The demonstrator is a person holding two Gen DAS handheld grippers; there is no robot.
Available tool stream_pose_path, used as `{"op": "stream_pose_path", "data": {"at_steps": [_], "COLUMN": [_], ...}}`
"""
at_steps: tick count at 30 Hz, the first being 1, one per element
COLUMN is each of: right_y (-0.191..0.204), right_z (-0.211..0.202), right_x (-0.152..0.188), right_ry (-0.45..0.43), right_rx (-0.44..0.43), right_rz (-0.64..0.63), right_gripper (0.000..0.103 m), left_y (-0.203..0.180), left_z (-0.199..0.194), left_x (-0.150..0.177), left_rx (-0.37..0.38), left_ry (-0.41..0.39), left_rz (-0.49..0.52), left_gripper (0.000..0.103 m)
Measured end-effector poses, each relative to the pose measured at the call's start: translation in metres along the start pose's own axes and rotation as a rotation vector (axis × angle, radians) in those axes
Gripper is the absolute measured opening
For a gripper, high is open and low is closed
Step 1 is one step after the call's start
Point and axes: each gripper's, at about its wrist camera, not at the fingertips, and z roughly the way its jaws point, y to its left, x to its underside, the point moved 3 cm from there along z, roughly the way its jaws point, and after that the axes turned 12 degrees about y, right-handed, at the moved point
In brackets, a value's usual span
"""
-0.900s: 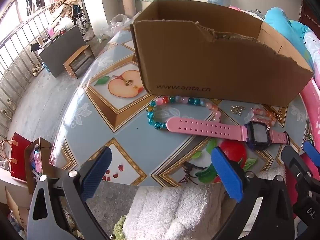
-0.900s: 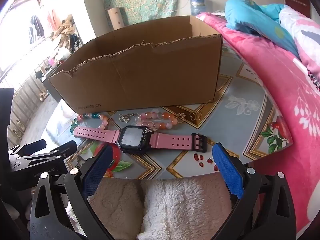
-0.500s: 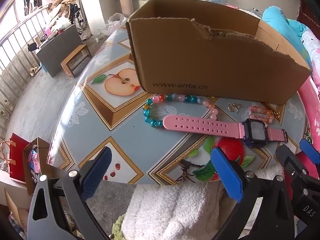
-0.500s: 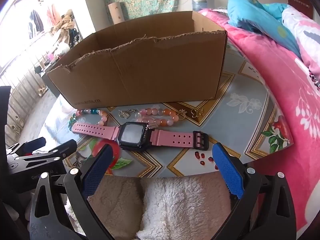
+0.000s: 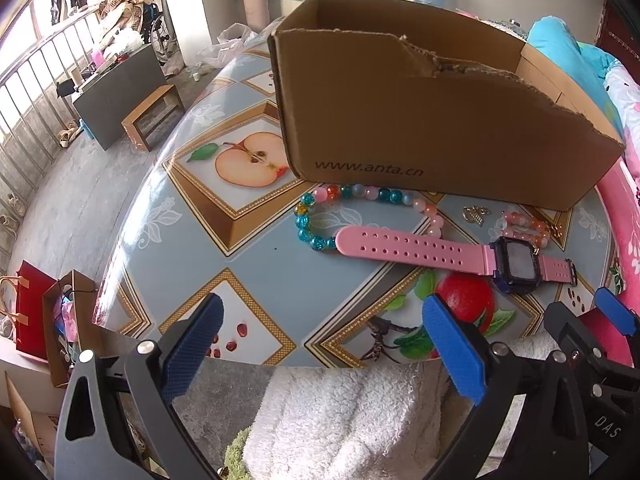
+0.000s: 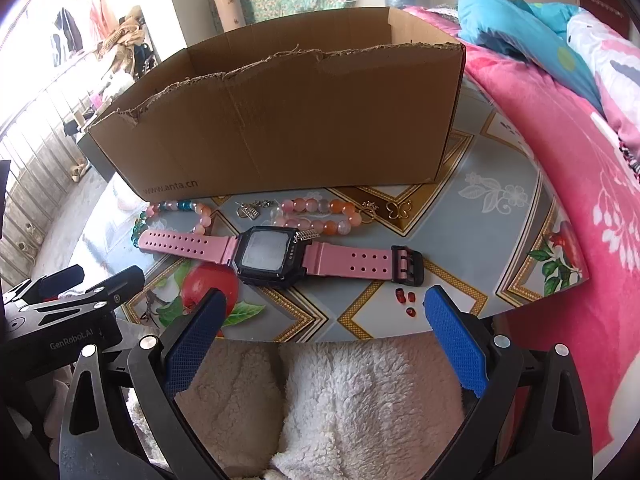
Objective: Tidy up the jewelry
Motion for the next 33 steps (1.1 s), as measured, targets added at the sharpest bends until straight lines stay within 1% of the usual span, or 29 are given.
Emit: {"op": "stream_pose_path", "data": {"at_steps": [13,23,33], "right_y": [0.0023,0.0054,0.0041], "right_z": [0.0002,-0.0017,-0.0025], "right_x": [-0.0055,-0.0044,-0.0046], "right_ry": [0.016,0.003,0.002], "right_rx": [0.016,0.027,0.02], "right_rz": [-0.011,-0.011,-0.006], "right_gripper": [0.095,0.095,0.095], "left_y": [0.0026,0.0046,0.0055], "left_z": [0.0048,0.0049,0.0043], "left_x": [-0.0019,-0.0002,0.003], "left_rx": [0.004,0.005,-0.001], "left_ry": [0.002,-0.002,-0.001], "left_rz": [-0.004,-0.006,-0.01], "left_gripper": [0.098,0.098,0.098]}}
